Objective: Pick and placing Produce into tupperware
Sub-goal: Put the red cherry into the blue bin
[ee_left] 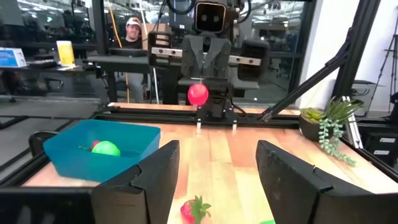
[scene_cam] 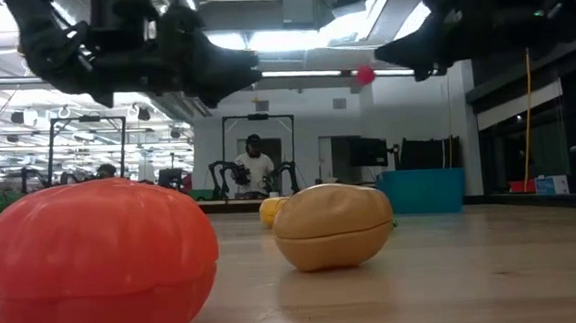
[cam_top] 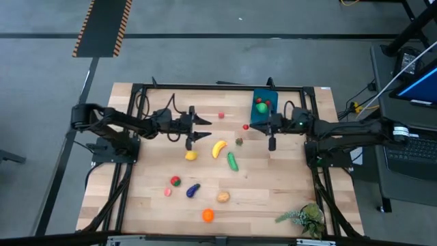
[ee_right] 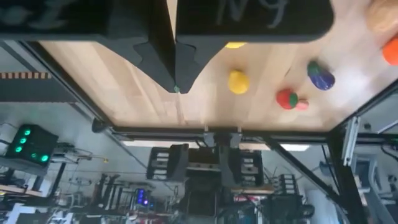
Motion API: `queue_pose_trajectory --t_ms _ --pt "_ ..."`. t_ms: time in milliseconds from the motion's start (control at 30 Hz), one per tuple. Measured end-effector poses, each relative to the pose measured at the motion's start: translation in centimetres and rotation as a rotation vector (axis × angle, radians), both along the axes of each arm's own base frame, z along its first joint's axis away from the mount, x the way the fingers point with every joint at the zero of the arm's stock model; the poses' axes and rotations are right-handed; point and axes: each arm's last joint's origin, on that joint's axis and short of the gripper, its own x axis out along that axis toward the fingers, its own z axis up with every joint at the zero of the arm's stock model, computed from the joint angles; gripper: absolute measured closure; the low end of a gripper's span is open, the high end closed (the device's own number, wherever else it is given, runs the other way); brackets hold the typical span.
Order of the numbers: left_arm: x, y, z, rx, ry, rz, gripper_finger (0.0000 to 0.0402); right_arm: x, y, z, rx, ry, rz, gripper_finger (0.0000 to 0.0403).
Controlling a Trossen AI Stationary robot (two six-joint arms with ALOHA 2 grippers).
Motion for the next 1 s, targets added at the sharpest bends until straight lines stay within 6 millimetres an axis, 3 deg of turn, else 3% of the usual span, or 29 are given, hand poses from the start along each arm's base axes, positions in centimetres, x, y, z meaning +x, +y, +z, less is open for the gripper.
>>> queue_pose_trajectory --t_ms 267,500,1000 --pt "-1.0 -0.2 -0.4 -0.003 0.012 0.000 0.0195 -3.6 0.1 0.7 0.035 -0.036 -0.060 0.0403" --pt "-1.0 -0.2 -0.5 -0.004 0.018 0.000 0.0199 -5.8 -0.1 0.6 0.044 0.028 -0.276 0.0403" --pt "-1.0 -0.2 -0.6 -0.007 0.029 0.000 0.0199 -6.9 -0.8 0.0 0.018 0.099 -0.618 0.0403"
